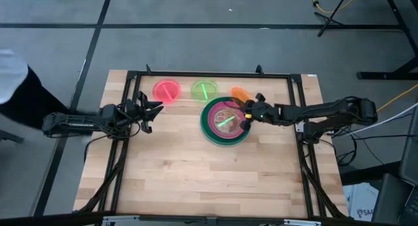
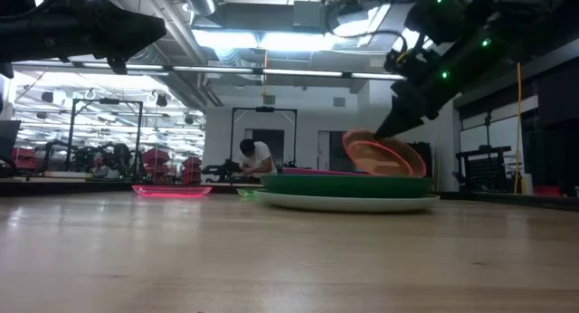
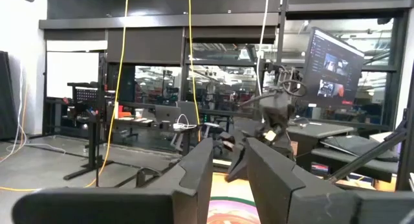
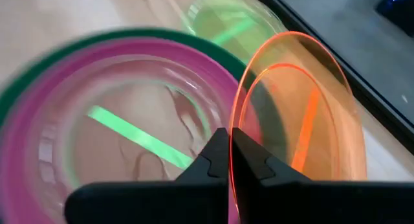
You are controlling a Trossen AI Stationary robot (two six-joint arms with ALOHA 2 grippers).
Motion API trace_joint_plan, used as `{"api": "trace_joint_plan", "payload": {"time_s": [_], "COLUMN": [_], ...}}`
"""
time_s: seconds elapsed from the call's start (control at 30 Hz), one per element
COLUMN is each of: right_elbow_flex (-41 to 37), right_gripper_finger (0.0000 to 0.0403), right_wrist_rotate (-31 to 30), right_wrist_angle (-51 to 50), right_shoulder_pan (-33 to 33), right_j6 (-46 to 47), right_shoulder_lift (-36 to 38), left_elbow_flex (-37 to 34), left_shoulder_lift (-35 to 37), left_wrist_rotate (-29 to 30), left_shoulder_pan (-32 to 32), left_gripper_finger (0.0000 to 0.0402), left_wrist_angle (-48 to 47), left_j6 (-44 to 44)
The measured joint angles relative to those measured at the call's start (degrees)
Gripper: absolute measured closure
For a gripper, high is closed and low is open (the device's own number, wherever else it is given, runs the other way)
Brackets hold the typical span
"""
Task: Stack plastic plates
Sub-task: Stack the orange plate on the light green plate
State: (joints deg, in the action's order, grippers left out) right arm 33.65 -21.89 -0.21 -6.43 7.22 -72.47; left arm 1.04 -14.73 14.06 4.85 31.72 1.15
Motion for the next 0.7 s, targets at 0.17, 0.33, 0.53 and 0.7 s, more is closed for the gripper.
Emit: {"api": "trace_joint_plan", "payload": {"time_s": [0.17,0.33,0.53,0.7], "right_elbow_flex": [0.0,0.0,0.1,0.1], "right_gripper_finger": [0.0402,0.0402,0.0402,0.0402], "right_wrist_rotate": [0.0,-1.1,-0.3,2.4], "right_wrist_angle": [5.7,9.4,11.2,12.0], "right_shoulder_pan": [5.2,10.0,14.6,16.4], "right_j6": [-0.3,-2.8,-6.2,-7.4], "right_shoulder_lift": [0.0,0.0,-1.0,-3.5], "left_elbow_flex": [0.0,0.0,0.0,0.0], "left_shoulder_lift": [0.0,0.0,0.0,0.0], "left_wrist_rotate": [0.0,0.0,0.0,0.0], "left_shoulder_pan": [0.0,0.0,0.0,0.0], "left_gripper_finger": [0.0315,0.0315,0.0315,0.0316], "left_wrist_angle": [0.0,0.0,0.0,0.0], "left_j6": [0.0,0.0,0.0,0.1]}}
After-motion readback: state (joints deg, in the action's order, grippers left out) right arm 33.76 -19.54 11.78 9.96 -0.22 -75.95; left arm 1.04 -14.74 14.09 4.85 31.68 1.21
